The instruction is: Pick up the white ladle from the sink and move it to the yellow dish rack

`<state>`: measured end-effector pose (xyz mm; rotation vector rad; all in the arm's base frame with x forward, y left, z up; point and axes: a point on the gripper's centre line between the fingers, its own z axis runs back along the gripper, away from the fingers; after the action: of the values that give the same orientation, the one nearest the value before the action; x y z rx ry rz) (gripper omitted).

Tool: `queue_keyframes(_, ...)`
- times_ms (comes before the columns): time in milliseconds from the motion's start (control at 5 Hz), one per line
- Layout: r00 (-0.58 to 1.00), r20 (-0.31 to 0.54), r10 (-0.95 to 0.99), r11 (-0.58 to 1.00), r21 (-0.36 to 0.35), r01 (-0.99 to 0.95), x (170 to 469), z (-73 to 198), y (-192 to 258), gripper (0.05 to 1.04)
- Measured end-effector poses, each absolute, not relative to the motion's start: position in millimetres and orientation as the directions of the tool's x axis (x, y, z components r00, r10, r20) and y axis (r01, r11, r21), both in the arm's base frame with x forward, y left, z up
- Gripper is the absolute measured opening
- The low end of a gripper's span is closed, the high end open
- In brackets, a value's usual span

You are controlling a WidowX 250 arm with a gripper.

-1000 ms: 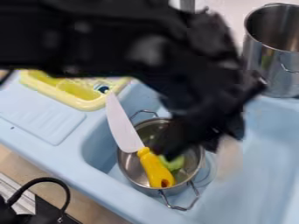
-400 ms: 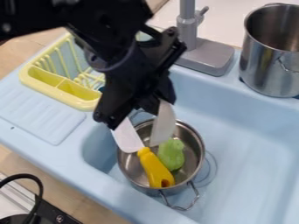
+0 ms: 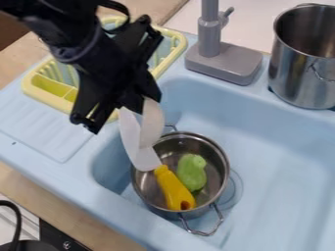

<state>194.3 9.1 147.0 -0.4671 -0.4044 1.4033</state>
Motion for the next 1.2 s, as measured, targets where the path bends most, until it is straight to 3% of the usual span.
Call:
queue_keyframes(400, 0.095, -0.053, 0.994, 0.053, -0.530, -0.846, 186.1, 145.9, 29.8, 0.076)
queue_keyframes(600, 0.114, -0.055, 0.992, 0.064, -0.560, -0.826, 187.6, 147.5, 34.3, 0.076)
queue_keyframes(800, 0.161, -0.087, 0.983, 0.077, -0.601, -0.795, 200.7, 140.6, 32.7, 0.076)
queue_keyframes(1200, 0.299, -0.110, 0.948, 0.117, -0.752, -0.648, 246.3, 133.7, 25.6, 0.076)
